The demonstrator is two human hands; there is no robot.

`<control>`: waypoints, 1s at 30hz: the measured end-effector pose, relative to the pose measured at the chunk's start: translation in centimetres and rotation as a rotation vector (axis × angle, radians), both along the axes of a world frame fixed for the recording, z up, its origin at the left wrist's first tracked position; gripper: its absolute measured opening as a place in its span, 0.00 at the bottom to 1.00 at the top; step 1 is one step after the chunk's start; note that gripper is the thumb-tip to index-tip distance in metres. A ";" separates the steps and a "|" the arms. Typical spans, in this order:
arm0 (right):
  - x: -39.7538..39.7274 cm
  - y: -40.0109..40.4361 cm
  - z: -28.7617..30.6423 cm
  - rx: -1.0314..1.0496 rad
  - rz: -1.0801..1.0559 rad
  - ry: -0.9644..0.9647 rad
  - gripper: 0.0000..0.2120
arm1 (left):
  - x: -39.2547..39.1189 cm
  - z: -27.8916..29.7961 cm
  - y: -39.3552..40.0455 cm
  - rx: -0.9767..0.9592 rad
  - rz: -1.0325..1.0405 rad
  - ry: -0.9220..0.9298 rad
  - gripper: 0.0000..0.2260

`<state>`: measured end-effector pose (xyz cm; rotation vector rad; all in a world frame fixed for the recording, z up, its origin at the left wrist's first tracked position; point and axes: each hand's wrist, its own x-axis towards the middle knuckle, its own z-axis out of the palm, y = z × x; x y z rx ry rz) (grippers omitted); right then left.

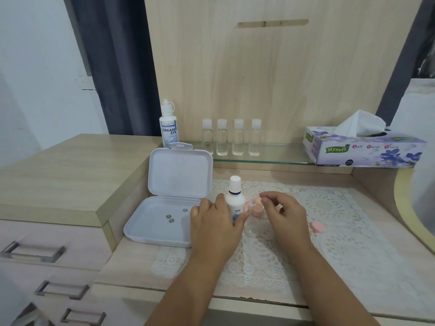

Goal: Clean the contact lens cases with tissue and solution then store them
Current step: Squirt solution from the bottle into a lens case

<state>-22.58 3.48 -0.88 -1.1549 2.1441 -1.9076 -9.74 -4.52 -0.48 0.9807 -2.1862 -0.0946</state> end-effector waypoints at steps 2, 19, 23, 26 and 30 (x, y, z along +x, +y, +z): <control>0.2 0.0 0.2 -0.007 0.015 -0.007 0.09 | -0.3 -0.5 -0.2 -0.074 0.022 0.017 0.21; 2.8 -1.5 6.6 0.018 0.198 -0.128 0.12 | -0.3 -0.7 -0.2 -0.164 0.010 0.127 0.18; 2.5 -1.6 7.1 0.068 0.206 -0.123 0.05 | -0.2 -0.7 -0.2 -0.147 -0.013 0.143 0.18; 2.4 -1.5 7.3 0.128 0.204 -0.065 0.05 | -0.2 -0.7 -0.2 -0.146 -0.013 0.148 0.18; 3.0 -1.6 7.7 0.168 0.170 -0.019 0.12 | -0.2 -0.8 -0.2 -0.174 -0.026 0.146 0.17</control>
